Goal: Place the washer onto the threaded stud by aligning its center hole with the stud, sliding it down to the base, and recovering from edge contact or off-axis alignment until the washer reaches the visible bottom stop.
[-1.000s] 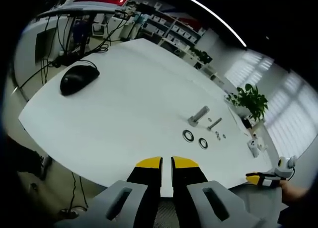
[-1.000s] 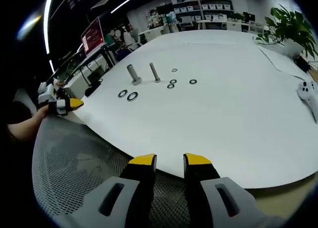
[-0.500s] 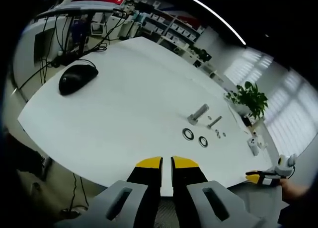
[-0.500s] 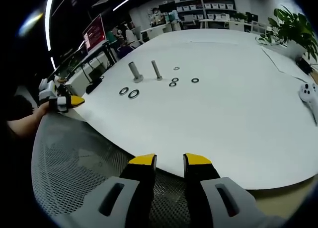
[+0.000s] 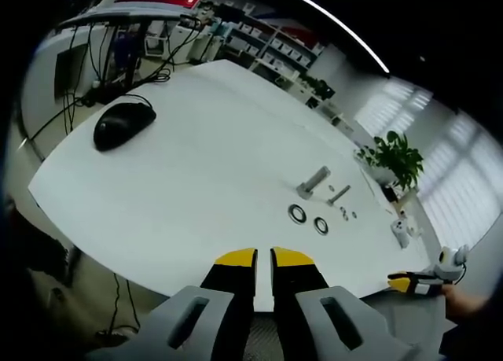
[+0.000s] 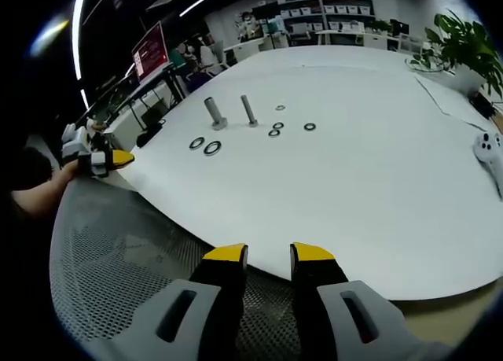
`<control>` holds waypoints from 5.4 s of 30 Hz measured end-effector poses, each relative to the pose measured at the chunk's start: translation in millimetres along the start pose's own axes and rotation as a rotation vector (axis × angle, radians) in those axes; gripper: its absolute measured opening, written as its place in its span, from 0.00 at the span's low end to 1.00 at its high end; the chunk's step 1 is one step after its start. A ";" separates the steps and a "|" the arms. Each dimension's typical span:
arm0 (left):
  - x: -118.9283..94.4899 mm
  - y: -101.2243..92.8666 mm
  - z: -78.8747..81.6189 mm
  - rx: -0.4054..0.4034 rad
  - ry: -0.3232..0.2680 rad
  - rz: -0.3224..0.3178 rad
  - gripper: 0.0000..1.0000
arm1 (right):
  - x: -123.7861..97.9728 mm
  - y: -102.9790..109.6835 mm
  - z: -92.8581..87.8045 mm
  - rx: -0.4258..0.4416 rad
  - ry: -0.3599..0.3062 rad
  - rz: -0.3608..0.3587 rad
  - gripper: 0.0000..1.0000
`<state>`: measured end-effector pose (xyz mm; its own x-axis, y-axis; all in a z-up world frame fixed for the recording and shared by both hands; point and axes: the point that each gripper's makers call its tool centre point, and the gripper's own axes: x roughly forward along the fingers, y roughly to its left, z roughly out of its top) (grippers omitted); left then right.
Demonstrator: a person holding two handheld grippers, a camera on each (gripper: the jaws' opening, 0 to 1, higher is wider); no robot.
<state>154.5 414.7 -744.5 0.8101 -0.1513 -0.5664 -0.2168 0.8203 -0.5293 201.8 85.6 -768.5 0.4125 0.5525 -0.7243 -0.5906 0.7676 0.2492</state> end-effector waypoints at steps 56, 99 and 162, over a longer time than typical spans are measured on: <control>0.5 1.8 0.7 -0.002 0.001 0.003 0.04 | 45.3 74.8 94.5 -0.679 0.089 0.324 0.18; 1.4 0.2 15.8 0.017 -0.081 -0.020 0.00 | 155.9 98.2 94.9 -0.956 0.473 0.343 0.35; 3.4 4.3 12.6 0.022 -0.058 0.000 0.00 | 154.1 109.0 122.2 -1.154 0.488 0.344 0.23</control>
<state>163.2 424.6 -740.7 0.8403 -0.1200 -0.5287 -0.2052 0.8322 -0.5151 285.8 294.1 -774.4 -0.0283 0.3019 -0.9529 -0.9682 -0.2452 -0.0490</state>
